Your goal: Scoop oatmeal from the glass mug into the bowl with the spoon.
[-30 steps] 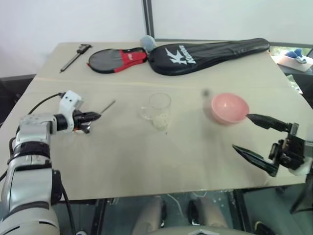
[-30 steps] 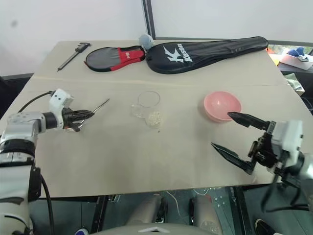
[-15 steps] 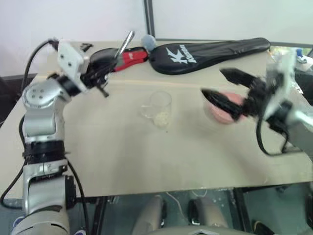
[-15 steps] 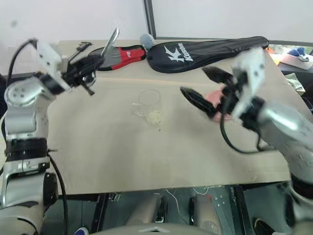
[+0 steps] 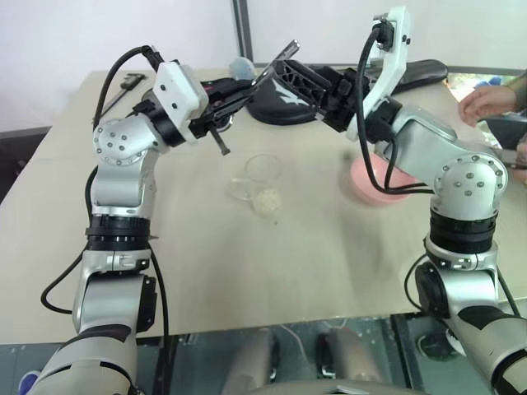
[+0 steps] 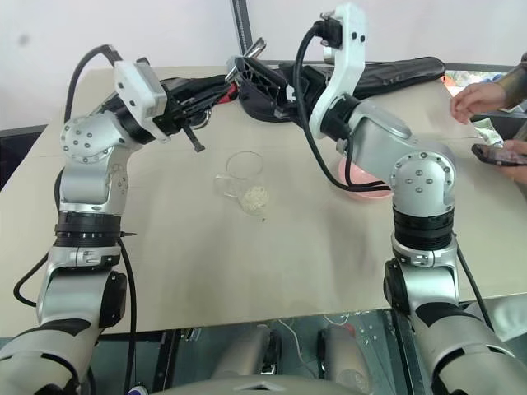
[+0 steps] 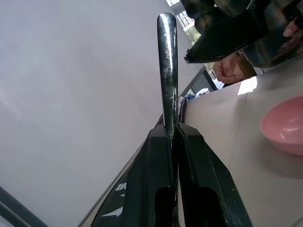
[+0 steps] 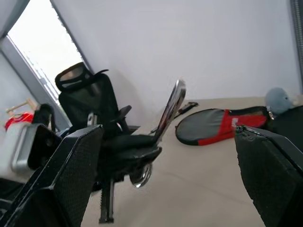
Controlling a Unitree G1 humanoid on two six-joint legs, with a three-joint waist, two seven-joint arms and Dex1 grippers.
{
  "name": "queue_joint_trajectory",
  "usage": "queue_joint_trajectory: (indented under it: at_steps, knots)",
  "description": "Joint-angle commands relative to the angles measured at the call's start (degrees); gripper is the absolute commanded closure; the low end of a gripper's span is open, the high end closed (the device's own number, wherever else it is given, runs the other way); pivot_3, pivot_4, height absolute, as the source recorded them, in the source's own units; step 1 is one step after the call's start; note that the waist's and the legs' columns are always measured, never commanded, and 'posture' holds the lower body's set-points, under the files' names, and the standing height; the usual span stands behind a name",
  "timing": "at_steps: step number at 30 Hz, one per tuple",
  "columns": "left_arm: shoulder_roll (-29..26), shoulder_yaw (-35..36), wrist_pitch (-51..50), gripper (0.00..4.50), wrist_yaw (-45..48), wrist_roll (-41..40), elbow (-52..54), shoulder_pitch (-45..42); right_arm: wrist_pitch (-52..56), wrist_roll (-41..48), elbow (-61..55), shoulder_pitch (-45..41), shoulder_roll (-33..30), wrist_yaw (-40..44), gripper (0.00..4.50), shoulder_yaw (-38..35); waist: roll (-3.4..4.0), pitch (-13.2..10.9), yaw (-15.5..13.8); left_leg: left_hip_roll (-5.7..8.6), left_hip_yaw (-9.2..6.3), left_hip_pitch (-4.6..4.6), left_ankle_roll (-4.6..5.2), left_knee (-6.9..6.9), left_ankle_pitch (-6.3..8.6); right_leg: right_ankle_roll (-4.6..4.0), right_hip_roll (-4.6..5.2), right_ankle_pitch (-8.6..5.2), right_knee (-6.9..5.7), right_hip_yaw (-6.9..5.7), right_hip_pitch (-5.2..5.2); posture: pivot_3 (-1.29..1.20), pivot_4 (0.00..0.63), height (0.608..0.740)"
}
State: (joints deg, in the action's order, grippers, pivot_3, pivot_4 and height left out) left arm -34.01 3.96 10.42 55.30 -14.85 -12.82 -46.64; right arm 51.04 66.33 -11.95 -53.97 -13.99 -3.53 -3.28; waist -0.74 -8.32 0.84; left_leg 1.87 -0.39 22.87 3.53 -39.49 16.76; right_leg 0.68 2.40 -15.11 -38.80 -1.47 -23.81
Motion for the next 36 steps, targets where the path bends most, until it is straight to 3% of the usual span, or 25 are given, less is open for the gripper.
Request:
queue_joint_trajectory:
  at_steps: [1, 10, 13, 21, 29, 30, 36]
  knots:
    - [-0.16, 0.15, 0.11, 4.46, -0.06, -0.86, 3.48, -0.56, -0.35, -0.11, -0.28, -1.99, 1.50, 0.96, 0.00, -1.31, 0.00, 0.00, 0.03, 0.00, 0.00, -0.01, 0.00, 0.00, 0.00, 0.00, -0.01, 0.00, -0.01, 0.01, 0.00, 0.00, 0.150, 0.740]
    - [0.31, -0.99, 0.13, 4.46, 0.46, -0.74, 5.32, 0.01, -0.49, -2.14, 1.89, -4.44, 3.73, 2.19, 0.00, -1.72, 0.00, 0.00, 0.03, 0.00, 0.00, 0.00, 0.00, 0.00, 0.00, 0.00, -0.02, 0.00, -0.02, 0.01, 0.00, 0.00, 0.150, 0.740]
    - [0.32, -1.38, 0.25, 4.50, 0.65, -0.77, 5.87, 0.19, -0.24, -2.32, 2.15, -4.70, 4.12, 2.44, 0.79, -1.84, 0.01, 0.00, 0.08, 0.00, 0.00, 0.00, 0.00, 0.01, 0.00, 0.00, -0.02, 0.00, -0.01, 0.02, 0.00, 0.00, 0.150, 0.740]
    - [-0.29, -1.88, 0.95, 4.50, 1.57, -0.36, 5.68, 0.25, 0.63, -1.83, 1.75, -4.29, 4.26, 2.38, 4.47, -2.54, 0.01, -0.01, 0.05, -0.01, 0.00, 0.00, 0.00, 0.01, 0.00, 0.00, -0.03, 0.00, 0.00, 0.02, -0.01, 0.00, 0.150, 0.740]
    - [-0.46, -0.84, -4.53, 4.50, 2.42, -4.04, 7.06, 0.27, 1.85, -1.41, 2.47, -3.98, 3.96, 1.77, 4.47, -4.60, 0.02, -0.01, 0.08, -0.01, 0.00, 0.00, 0.00, 0.02, 0.00, 0.00, -0.03, 0.00, 0.00, 0.02, -0.01, 0.00, 0.150, 0.740]
    - [-0.39, 0.04, -7.58, 3.73, 1.87, -5.99, 7.73, 0.03, 1.75, -1.22, 2.82, -4.19, 4.05, 1.44, 4.50, -5.19, 0.02, -0.01, 0.07, -0.01, 0.00, 0.00, 0.00, 0.01, 0.00, 0.00, -0.03, 0.00, 0.00, 0.02, -0.01, 0.00, 0.150, 0.740]
    - [-3.80, 7.40, -29.30, 1.15, -2.36, -18.26, 10.84, 0.77, -1.05, -0.20, 7.50, -6.98, 4.49, -2.45, 4.50, -11.77, 0.04, -0.02, 0.40, -0.02, 0.00, 0.00, 0.00, 0.02, 0.00, 0.00, -0.04, 0.00, 0.00, 0.03, -0.02, 0.00, 0.150, 0.740]
